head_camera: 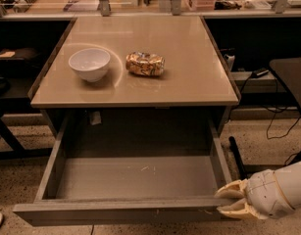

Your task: Open top drawer

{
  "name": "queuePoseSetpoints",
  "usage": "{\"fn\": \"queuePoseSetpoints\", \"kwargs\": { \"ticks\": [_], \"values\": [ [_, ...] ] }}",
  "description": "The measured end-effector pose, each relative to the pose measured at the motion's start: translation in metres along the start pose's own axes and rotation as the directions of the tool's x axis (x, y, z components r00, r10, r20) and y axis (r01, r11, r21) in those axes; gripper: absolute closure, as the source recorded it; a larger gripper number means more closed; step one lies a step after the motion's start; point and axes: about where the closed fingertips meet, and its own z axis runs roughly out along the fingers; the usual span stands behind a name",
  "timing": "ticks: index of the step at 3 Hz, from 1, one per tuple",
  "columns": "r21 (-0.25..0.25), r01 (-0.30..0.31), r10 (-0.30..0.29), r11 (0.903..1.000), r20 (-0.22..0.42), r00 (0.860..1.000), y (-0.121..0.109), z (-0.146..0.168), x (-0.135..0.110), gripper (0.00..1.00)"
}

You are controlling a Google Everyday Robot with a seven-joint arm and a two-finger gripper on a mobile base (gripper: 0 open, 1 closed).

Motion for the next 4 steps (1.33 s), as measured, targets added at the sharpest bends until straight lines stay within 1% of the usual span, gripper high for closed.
{"fn": "queuePoseSetpoints", "kwargs": {
  "ticks": [2,3,4],
  "values": [
    [0.000,0.000,0.000,1.0000,0.000,1.000,0.0000,0.0000,0.0000,0.26],
    [0.000,0.000,0.000,1.0000,0.000,1.000,0.0000,0.0000,0.0000,0.04],
    [0.000,0.000,0.000,1.0000,0.000,1.000,0.0000,0.0001,0.0000,0.00]
  ]
}}
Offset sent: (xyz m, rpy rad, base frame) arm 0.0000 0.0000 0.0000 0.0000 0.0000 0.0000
